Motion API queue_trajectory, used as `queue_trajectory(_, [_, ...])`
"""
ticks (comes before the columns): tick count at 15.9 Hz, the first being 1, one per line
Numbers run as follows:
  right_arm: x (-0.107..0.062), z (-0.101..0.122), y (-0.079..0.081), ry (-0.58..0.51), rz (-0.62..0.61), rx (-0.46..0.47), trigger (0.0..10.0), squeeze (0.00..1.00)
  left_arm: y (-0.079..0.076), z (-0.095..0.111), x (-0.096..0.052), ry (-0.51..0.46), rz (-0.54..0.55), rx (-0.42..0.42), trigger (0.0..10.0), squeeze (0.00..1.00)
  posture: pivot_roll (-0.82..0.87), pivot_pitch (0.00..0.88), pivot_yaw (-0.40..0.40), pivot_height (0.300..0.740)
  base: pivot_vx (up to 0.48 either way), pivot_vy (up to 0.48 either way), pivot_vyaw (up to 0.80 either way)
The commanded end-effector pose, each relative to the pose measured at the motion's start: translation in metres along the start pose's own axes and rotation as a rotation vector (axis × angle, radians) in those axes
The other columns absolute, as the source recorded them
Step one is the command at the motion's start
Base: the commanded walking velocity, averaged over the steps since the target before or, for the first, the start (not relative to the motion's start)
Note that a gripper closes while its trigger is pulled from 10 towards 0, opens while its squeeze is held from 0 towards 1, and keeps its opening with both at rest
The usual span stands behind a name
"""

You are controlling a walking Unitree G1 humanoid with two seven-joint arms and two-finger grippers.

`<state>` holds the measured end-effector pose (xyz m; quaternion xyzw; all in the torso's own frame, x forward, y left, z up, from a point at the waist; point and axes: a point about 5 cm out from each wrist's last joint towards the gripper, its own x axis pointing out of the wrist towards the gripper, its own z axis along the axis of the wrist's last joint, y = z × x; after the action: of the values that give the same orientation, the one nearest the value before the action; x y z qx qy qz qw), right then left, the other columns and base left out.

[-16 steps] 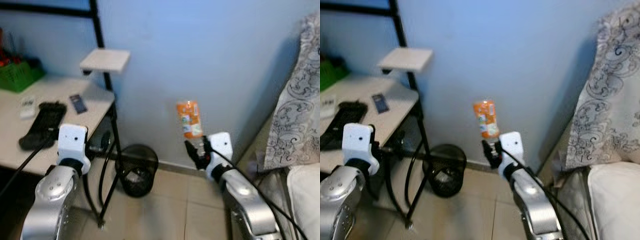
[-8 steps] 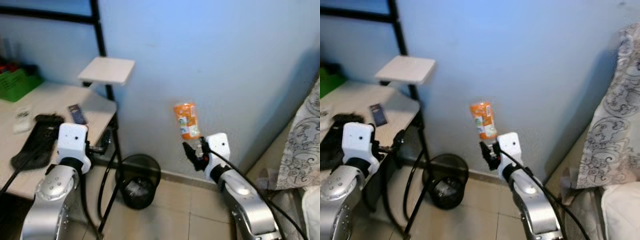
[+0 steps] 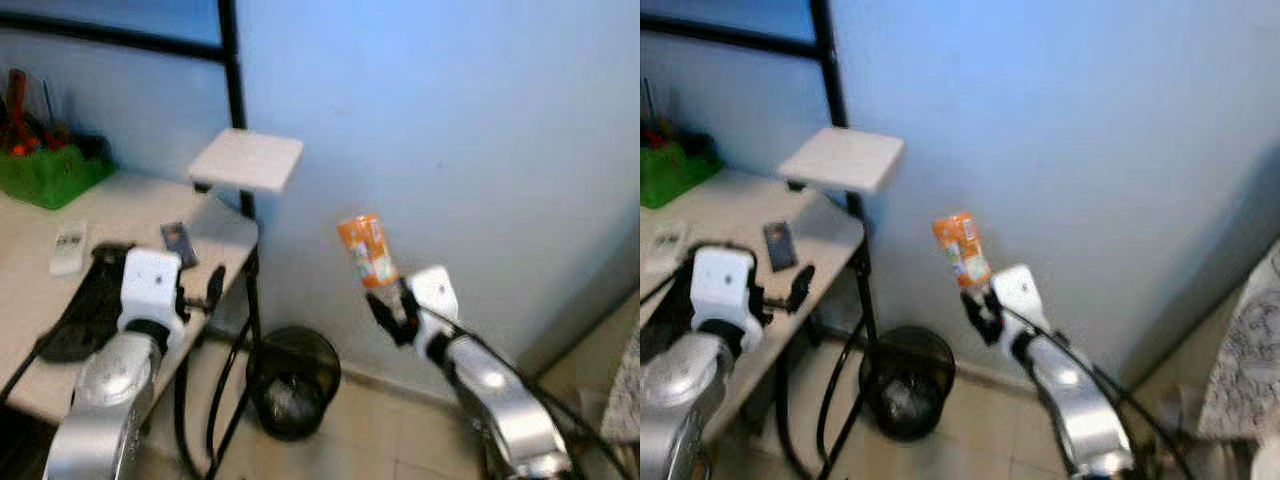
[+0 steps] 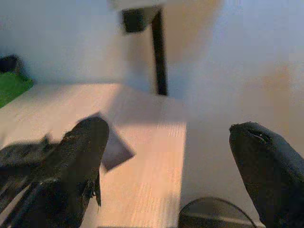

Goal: Clean up the room

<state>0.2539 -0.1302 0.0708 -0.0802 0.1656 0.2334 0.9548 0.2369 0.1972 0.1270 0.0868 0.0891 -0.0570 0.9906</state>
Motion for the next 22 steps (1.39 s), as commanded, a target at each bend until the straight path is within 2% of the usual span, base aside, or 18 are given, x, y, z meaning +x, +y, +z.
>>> queue_trajectory(1, [0.000, -0.013, -0.003, 0.092, 0.040, -0.045, 10.0, 0.00, -0.011, 0.002, 0.001, -0.010, -0.075, 0.003, 10.0, 0.18, -0.10, 0.000, -0.004, 0.740, 0.244, 0.000, 0.00])
queue_trajectory(3, [0.009, -0.025, 0.002, 0.186, 0.126, -0.083, 10.0, 0.00, -0.021, -0.003, -0.002, 0.030, -0.223, 0.045, 10.0, 0.15, -0.10, 0.000, -0.007, 0.740, 0.000, 0.000, 0.00])
queue_trajectory(6, [0.026, -0.040, 0.008, 0.280, 0.148, -0.108, 10.0, 0.00, -0.018, -0.005, -0.002, 0.063, -0.300, 0.114, 10.0, 0.15, -0.09, 0.000, -0.014, 0.740, 0.000, 0.000, 0.00])
queue_trajectory(7, [0.040, -0.045, 0.014, 0.313, 0.129, -0.085, 10.0, 0.00, -0.015, -0.005, -0.002, 0.094, -0.367, 0.187, 10.0, 0.15, -0.08, 0.000, -0.020, 0.740, 0.000, 0.000, 0.00])
queue_trajectory(9, [0.057, -0.047, 0.024, 0.344, 0.114, -0.049, 10.0, 0.00, -0.015, -0.006, -0.006, 0.141, -0.474, 0.278, 10.0, 0.15, -0.06, 0.000, -0.029, 0.740, 0.000, 0.000, 0.00])
queue_trajectory(10, [0.065, -0.045, 0.031, 0.352, 0.110, -0.032, 10.0, 0.00, -0.015, -0.008, -0.009, 0.167, -0.533, 0.316, 10.0, 0.14, -0.06, 0.002, -0.032, 0.740, 0.000, 0.000, 0.00])
queue_trajectory(12, [0.070, -0.043, 0.036, 0.353, 0.114, -0.012, 10.0, 0.00, -0.016, -0.008, -0.011, 0.187, -0.572, 0.337, 10.0, 0.14, -0.05, 0.008, -0.037, 0.740, 0.000, 0.000, 0.00])
queue_trajectory(14, [0.087, -0.030, 0.054, 0.336, 0.133, 0.039, 10.0, 0.00, -0.016, -0.010, -0.014, 0.231, -0.650, 0.384, 10.0, 0.14, -0.05, 0.021, -0.036, 0.740, 0.000, 0.000, 0.00])
queue_trajectory(16, [0.098, -0.012, 0.065, 0.288, 0.132, 0.094, 10.0, 0.00, -0.015, -0.010, -0.016, 0.241, -0.664, 0.405, 10.0, 0.13, -0.05, 0.031, -0.036, 0.740, 0.000, 0.000, 0.00])
queue_trajectory(18, [0.104, 0.000, 0.073, 0.256, 0.138, 0.110, 10.0, 0.00, -0.014, -0.010, -0.017, 0.243, -0.666, 0.410, 10.0, 0.13, -0.04, 0.038, -0.046, 0.740, 0.000, 0.000, 0.00])
queue_trajectory(21, [0.108, 0.006, 0.079, 0.245, 0.148, 0.109, 10.0, 0.02, -0.015, -0.011, -0.019, 0.249, -0.671, 0.410, 10.0, 0.13, -0.04, 0.041, -0.053, 0.740, 0.000, 0.000, 0.00])
queue_trajectory(22, [0.108, 0.007, 0.082, 0.244, 0.149, 0.134, 10.0, 1.00, -0.014, -0.011, -0.020, 0.252, -0.672, 0.411, 10.0, 0.14, -0.04, 0.041, -0.054, 0.740, 0.000, 0.000, 0.00])
